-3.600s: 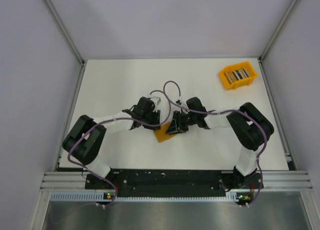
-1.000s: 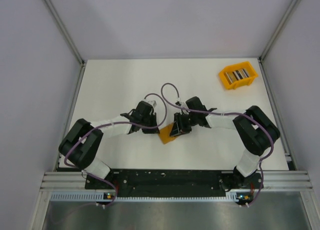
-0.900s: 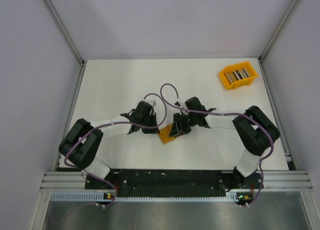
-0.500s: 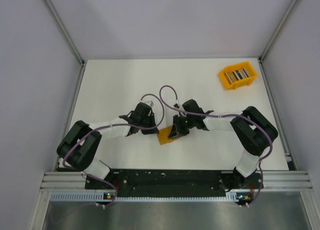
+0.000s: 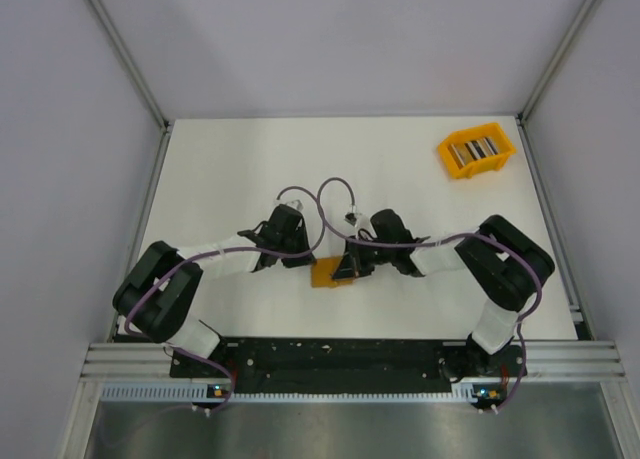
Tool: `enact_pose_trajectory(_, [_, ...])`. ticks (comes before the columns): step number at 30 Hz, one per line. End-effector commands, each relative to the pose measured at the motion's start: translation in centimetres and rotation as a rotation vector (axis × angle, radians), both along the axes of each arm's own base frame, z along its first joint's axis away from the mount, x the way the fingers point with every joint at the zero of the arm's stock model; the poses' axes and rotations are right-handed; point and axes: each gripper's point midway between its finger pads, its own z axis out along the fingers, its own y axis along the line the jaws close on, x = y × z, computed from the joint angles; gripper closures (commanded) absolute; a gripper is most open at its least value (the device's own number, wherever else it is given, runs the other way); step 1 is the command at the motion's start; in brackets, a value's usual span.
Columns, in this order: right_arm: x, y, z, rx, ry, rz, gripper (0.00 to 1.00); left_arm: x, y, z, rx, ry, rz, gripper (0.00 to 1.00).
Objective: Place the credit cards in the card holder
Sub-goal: Open the card holder at the center of the board.
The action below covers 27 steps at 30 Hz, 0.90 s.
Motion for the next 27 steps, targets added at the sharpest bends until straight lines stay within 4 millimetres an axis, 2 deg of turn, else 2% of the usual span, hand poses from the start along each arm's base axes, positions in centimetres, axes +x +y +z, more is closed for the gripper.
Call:
enact_pose_trajectory(1, [0.2, 3.7, 6.2, 0.277, -0.264, 0.123, 1.0, -1.8, 1.3, -2.2, 0.074, 0.093, 0.053, 1.0])
enact_pose_trajectory(7, [-0.5, 3.6, 6.7, 0.322, -0.337, 0.153, 1.0, -1.7, 1.7, -2.4, 0.091, 0.099, 0.085, 1.0])
enact_pose_trajectory(14, [-1.2, 3.6, 5.9, 0.27, -0.395, 0.211, 1.0, -1.8, 1.7, -2.5, 0.09, 0.11, 0.097, 1.0])
enact_pose_trajectory(17, [-2.3, 3.1, 5.6, 0.26, -0.384, 0.273, 1.0, -1.6, 2.0, -2.6, 0.105, 0.104, 0.106, 1.0])
enact_pose_trajectory(21, [-4.3, 1.7, 5.0, 0.221, -0.337, 0.356, 0.85, -1.2, 3.3, -2.2, 0.163, 0.078, 0.134, 1.0])
enact_pose_trajectory(22, [-4.8, 1.2, 4.9, 0.214, -0.335, 0.367, 0.75, -1.1, 3.5, -2.1, 0.174, 0.072, 0.137, 1.0])
enact_pose_trajectory(27, [-7.3, -1.2, 3.6, 0.141, -0.287, 0.452, 0.65, -0.8, 3.2, -1.4, 0.156, 0.055, 0.133, 0.98])
